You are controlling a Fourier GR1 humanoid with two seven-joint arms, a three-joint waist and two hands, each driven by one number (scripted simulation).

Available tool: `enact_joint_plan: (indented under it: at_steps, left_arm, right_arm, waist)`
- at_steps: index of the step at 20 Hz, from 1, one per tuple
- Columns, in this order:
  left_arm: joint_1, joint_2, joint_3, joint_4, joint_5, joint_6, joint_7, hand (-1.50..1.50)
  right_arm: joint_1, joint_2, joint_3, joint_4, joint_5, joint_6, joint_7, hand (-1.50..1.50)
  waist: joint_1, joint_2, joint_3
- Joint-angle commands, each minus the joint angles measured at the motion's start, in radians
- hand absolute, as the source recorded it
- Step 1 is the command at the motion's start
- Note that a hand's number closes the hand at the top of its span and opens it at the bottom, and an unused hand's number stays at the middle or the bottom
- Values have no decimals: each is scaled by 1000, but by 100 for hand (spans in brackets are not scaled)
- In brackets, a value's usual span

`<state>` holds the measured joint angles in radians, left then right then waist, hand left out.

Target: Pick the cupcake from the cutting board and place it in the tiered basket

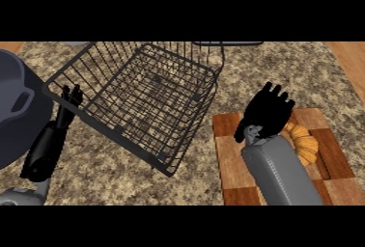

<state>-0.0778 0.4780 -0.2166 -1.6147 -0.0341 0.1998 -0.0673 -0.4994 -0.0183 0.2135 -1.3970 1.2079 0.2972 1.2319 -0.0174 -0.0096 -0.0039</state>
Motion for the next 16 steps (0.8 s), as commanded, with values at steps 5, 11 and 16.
enact_joint_plan:
  at_steps: [5, 11, 16]
  left_arm:
    - [-3, -13, -25, -77, -29, -4, 49, 0]
    - [0, -50, -47, -47, -43, -10, 30, 0]
    - [26, -20, 1, -48, -27, -37, -15, 0]
  right_arm:
    - [85, 17, -24, -147, 53, 146, 225, -150]
    - [80, 18, -27, -115, 32, 110, 251, -150]
    - [155, 18, -45, -148, 87, 49, 194, -150]
  waist:
    - [4, 0, 4]
    - [23, 7, 4]
    - [21, 7, 3]
